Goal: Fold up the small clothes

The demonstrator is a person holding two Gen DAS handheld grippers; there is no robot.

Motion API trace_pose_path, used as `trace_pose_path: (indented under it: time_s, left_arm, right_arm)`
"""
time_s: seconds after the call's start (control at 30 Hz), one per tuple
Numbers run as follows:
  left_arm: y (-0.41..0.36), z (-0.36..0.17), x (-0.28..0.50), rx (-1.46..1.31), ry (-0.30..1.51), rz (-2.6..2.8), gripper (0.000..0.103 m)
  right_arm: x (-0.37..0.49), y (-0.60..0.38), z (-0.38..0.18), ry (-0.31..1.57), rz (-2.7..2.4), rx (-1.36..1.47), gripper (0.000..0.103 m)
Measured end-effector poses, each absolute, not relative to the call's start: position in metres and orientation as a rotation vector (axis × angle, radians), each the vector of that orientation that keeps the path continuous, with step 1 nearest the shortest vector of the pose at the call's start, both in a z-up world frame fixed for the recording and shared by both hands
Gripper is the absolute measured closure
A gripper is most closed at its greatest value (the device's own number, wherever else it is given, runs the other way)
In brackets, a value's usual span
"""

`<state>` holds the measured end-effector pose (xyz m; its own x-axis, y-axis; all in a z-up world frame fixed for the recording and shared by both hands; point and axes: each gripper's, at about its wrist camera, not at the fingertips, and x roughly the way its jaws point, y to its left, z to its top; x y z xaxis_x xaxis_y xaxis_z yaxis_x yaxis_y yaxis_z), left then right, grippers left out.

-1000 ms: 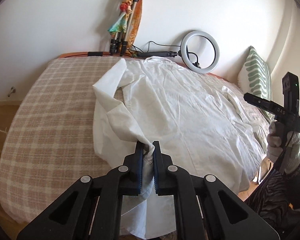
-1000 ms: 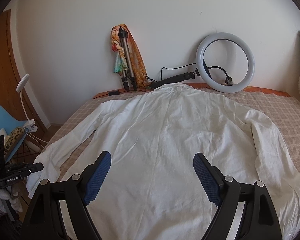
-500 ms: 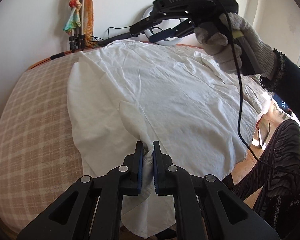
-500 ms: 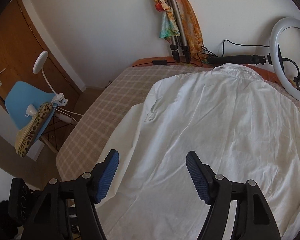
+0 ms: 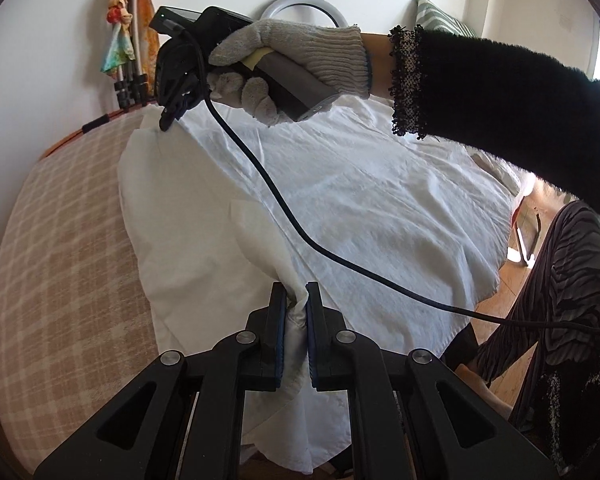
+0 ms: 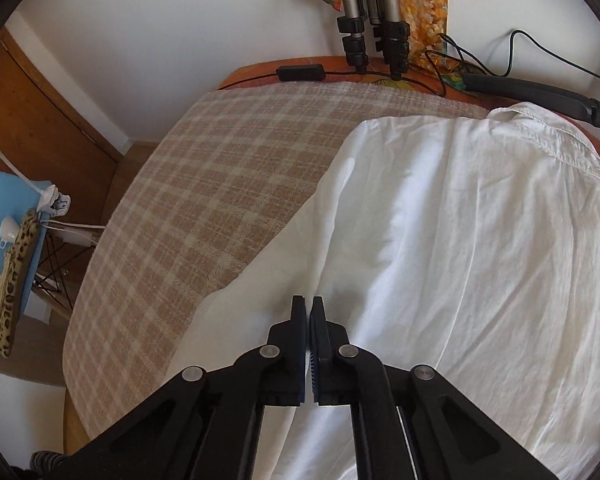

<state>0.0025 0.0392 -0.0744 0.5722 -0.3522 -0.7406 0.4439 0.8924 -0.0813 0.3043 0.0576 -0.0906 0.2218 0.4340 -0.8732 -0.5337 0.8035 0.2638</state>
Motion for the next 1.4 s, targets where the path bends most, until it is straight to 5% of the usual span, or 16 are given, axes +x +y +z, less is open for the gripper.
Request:
trace_pose_path:
  time_s: [0.17, 0.23, 0.27, 0.6, 0.87, 1.0, 1.2, 1.27, 1.33, 1.4]
  left_arm:
    - [0.041, -0.062, -0.011, 0.066, 0.827, -0.525, 0.074]
    - [0.05, -0.052, -0.018, 0.009, 0.8, -0.542, 0.067]
    - [0.056, -0.048, -0.019, -0.015, 0.788, -0.539, 0.067]
    - [0.108, -0.089, 0.011, -0.293, 0.977, -0.376, 0.069]
    - [0.088, -0.106, 0.022, -0.252, 1.048, -0.36, 0.07]
    - [0.089, -0.109, 0.02, -0.23, 1.049, -0.353, 0.093]
    - [0.103, -0.101, 0.009, -0.24, 0.991, -0.285, 0.094]
    - [0.111, -0.096, 0.003, -0.235, 0.961, -0.245, 0.085]
    - [0.119, -0.095, 0.0, -0.236, 0.936, -0.178, 0.041]
    - [0.127, -0.099, 0.001, -0.27, 0.943, -0.138, 0.04]
  right_arm:
    - [0.31, 0.035, -0.085, 1.151, 0.555, -0.147, 0.1]
    - [0.306, 0.026, -0.08, 1.143, 0.545, -0.157, 0.091]
    - [0.304, 0.021, -0.076, 1.132, 0.532, -0.158, 0.078]
    - [0.194, -0.024, -0.054, 1.153, 0.724, -0.054, 0.07]
    - [0.131, 0.004, -0.075, 1.113, 0.779, -0.223, 0.07]
    - [0.13, 0.008, -0.089, 1.125, 0.712, -0.312, 0.073]
    - [0.125, -0.001, -0.1, 1.133, 0.649, -0.419, 0.074]
    - [0.126, -0.004, -0.094, 1.116, 0.649, -0.422, 0.074]
    - [0.127, -0.005, -0.08, 1.089, 0.669, -0.389, 0.073]
    - [0.131, -0.001, -0.064, 1.062, 0.693, -0.345, 0.068]
